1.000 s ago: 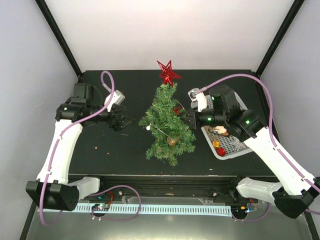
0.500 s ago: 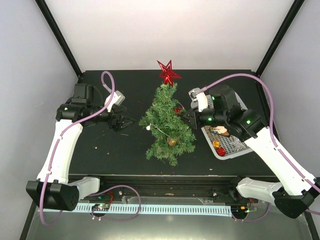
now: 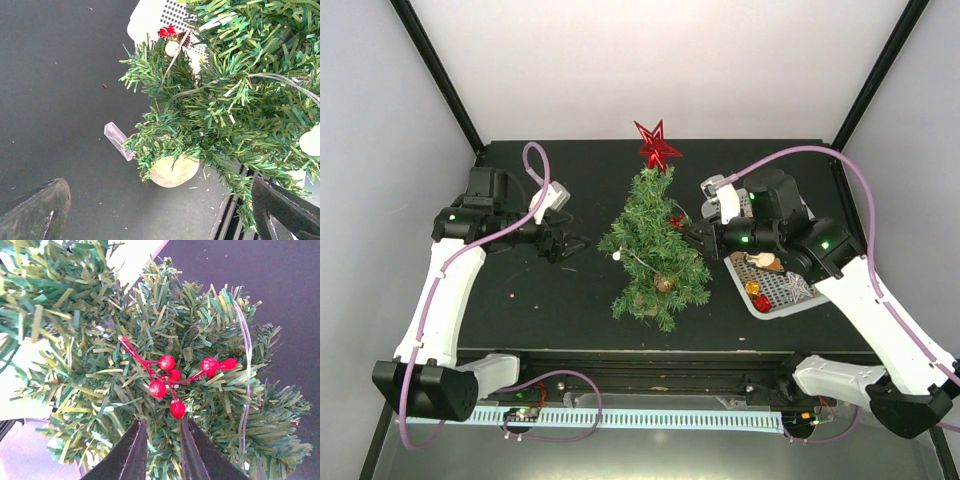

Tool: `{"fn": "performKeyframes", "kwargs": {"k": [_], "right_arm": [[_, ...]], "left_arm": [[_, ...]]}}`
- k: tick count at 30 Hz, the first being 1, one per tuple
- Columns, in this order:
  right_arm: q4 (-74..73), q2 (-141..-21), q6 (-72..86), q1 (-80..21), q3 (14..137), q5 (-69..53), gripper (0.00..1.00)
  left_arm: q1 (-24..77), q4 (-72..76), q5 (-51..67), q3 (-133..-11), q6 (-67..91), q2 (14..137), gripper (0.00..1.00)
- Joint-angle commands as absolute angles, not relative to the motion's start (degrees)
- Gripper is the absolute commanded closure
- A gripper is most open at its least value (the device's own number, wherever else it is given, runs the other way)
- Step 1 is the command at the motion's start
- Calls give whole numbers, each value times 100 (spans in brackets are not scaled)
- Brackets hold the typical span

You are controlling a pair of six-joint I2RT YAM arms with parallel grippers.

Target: Decorate the small christmas tree

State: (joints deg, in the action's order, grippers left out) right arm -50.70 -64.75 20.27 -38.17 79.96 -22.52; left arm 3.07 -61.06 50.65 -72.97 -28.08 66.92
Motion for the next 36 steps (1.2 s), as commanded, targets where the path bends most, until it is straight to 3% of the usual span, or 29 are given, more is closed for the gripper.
{"fn": "performKeyframes", "kwargs": {"k": [1,11,26,36], "right_arm": [[-5295,-6291,1863,-3845,8238,-2218,79],[-5332,-6117,1853,-3789,8310,-1829,99],[-4620,-7251,1875,-3724,8833,-1889,99],[-4733,-7210,1723,-3733,8527,-2004,99]], "left_arm": [[283,-6227,5142,-7338,-2947,6723,1],[275,-6248,5144,-7322,-2951,6733,1],[273,-6310,5068,-7354,-2940,6706,1],[277,-6262,5051,-7304,-2946,6739,1]]}}
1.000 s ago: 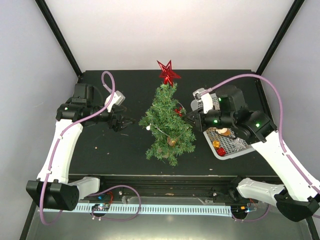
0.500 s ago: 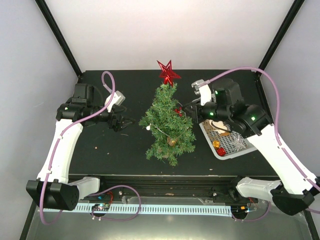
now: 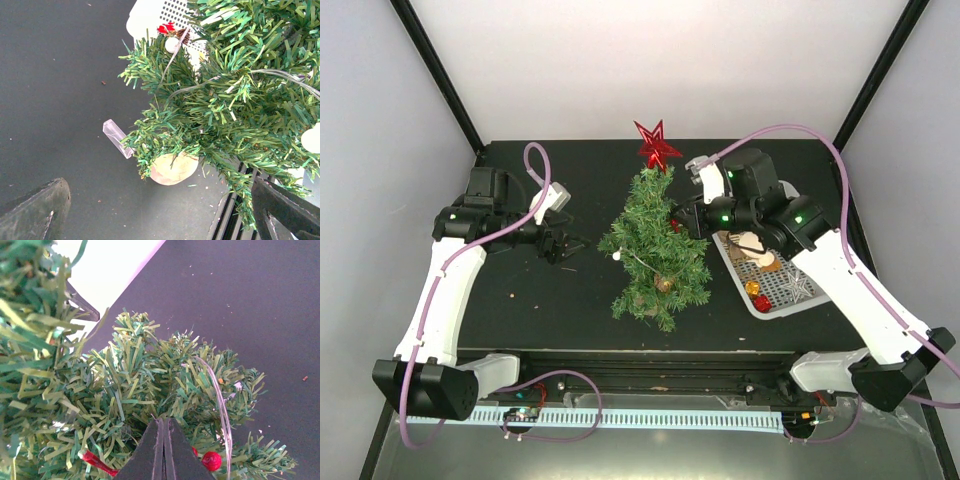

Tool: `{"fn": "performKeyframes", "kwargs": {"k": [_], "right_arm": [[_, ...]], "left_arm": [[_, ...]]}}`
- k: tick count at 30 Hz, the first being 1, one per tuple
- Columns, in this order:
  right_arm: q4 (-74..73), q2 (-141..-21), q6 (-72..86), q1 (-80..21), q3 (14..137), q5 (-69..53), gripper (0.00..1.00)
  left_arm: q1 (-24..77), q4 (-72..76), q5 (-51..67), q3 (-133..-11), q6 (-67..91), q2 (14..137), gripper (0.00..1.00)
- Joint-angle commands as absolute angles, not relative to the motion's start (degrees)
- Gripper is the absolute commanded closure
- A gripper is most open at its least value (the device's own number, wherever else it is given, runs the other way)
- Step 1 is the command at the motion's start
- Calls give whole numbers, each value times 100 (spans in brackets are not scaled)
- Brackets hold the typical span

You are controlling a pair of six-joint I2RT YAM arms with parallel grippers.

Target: Decorate the small christmas tree

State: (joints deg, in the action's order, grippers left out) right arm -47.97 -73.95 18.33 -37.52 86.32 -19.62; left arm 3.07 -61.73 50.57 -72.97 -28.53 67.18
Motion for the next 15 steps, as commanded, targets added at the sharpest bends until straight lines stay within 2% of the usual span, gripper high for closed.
{"fn": "performKeyframes", "kwargs": {"k": [1,15], "right_arm": [[-4748,-7190,1708,-3734,8526,-1963,99],[-4936,-7213,1677,-3723,8726,-1756,99]], "left_arm": [[281,-6242,5060,-7304,-2938,6757,1],[280,-6231,5032,-7391,-2940,6843,1]]}}
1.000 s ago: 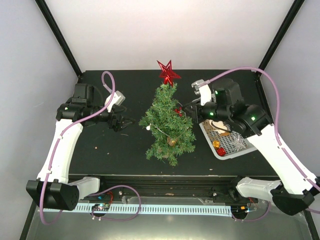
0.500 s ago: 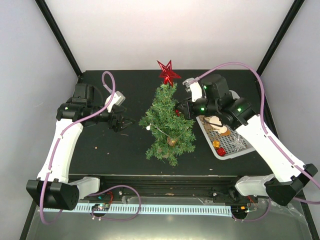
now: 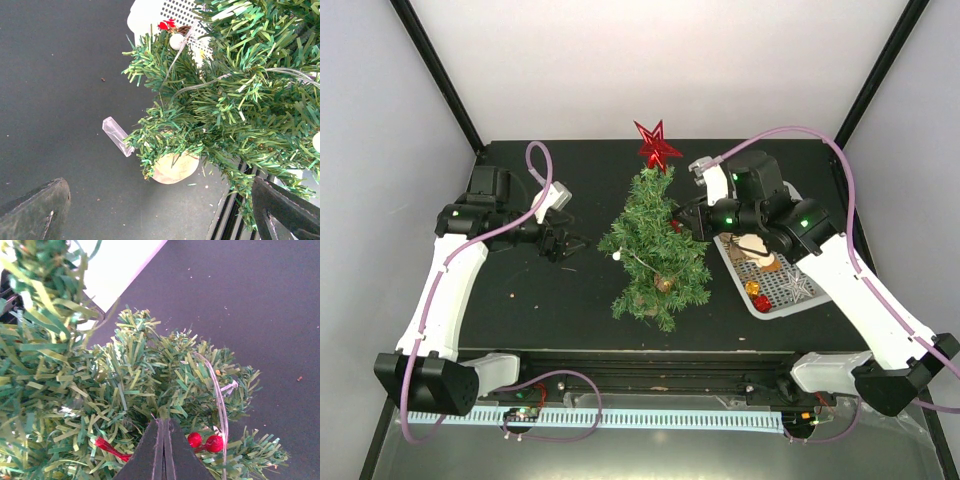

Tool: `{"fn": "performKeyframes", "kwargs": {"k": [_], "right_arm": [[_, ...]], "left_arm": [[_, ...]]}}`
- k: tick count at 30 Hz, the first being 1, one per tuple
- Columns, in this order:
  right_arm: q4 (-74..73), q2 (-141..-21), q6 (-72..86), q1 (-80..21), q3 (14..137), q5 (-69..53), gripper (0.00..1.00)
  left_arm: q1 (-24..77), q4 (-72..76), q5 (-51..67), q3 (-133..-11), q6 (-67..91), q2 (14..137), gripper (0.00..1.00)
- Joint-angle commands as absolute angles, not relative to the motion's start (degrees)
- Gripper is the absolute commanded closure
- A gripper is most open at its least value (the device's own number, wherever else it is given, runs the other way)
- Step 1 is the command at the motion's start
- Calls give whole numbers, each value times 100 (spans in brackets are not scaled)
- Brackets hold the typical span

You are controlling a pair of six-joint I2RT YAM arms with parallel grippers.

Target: Decorate the small christmas tree

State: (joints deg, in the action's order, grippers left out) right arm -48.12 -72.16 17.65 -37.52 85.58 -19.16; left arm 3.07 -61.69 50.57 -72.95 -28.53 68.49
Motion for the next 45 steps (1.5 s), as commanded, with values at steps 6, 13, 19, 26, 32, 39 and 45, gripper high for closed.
{"fn": "performKeyframes", "kwargs": {"k": [6,13,19,26,32,39,45], "right_arm": [[-5147,-6996,2035,-3497,8994,-283,93],[-6584,-7150,2757,-2411,9078,1112,80],[-6642,-7249,3318,-1569,7769,1189,66],[-5596,-7386,4127,-660,6303,1029,64],[-4686,-8075,4298,-151,5709,909,63],[-3866,-8631,4236,198,5439,820,62],[-3488,-8870,4057,404,5384,792,62]], "left_arm": [[276,-6215,4885,-7390,-2929,6816,1],[259,-6068,4837,-7322,-2849,6849,1],[264,-5937,4860,-7321,-2799,6947,1],[262,-5856,4921,-7216,-2803,6957,1],[255,-5780,5056,-7029,-2745,6931,1],[248,-5946,5050,-6997,-2872,6875,1],[244,-6003,5096,-6979,-2894,6874,1]]}}
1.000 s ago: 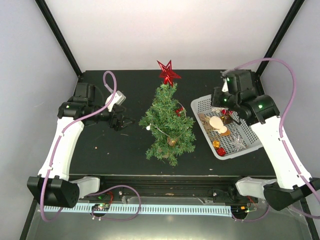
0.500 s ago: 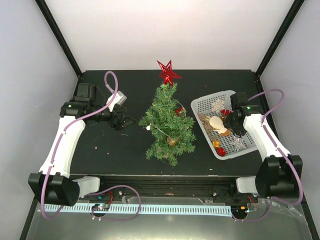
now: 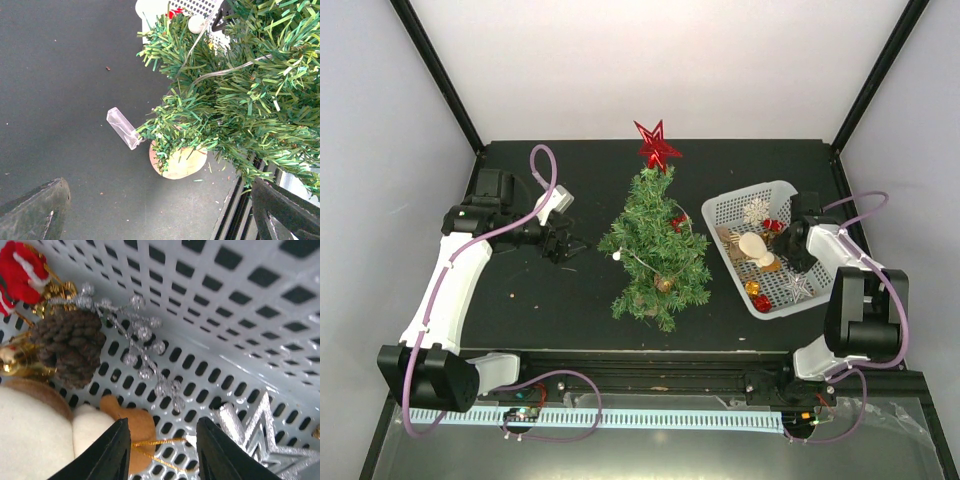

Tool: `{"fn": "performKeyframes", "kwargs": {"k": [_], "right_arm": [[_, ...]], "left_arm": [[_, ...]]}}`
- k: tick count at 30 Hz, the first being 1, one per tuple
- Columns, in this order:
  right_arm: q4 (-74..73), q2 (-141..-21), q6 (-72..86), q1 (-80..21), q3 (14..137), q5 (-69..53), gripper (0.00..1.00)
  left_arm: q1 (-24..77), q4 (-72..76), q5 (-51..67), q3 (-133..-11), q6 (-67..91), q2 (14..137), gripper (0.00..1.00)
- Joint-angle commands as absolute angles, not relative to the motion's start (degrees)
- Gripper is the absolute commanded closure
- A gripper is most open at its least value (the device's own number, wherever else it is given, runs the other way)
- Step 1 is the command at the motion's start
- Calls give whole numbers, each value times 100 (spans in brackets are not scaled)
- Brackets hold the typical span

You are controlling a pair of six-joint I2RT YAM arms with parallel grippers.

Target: Decorate the small christmas tree

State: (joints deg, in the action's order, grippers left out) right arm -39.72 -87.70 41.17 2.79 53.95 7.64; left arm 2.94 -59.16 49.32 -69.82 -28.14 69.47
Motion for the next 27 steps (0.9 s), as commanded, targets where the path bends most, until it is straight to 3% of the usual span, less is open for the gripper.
{"fn": "performKeyframes", "kwargs": {"k": [1,14,23,27], "right_arm": [[-3447,-8919,4019,431,5379,791,62],[-3103,-9503,3745,549,5382,235,61],[-3022,-9338,3770,553,5159,120,86],[-3060,-9148,3740,549,5067,137,90]], "left_arm": [[245,-5991,5105,-6979,-2877,6875,1],[226,-6001,5177,-6961,-2886,6893,1],[222,-6117,5177,-7002,-2980,6917,1],[207,-6193,5144,-7031,-3065,6911,1]]}}
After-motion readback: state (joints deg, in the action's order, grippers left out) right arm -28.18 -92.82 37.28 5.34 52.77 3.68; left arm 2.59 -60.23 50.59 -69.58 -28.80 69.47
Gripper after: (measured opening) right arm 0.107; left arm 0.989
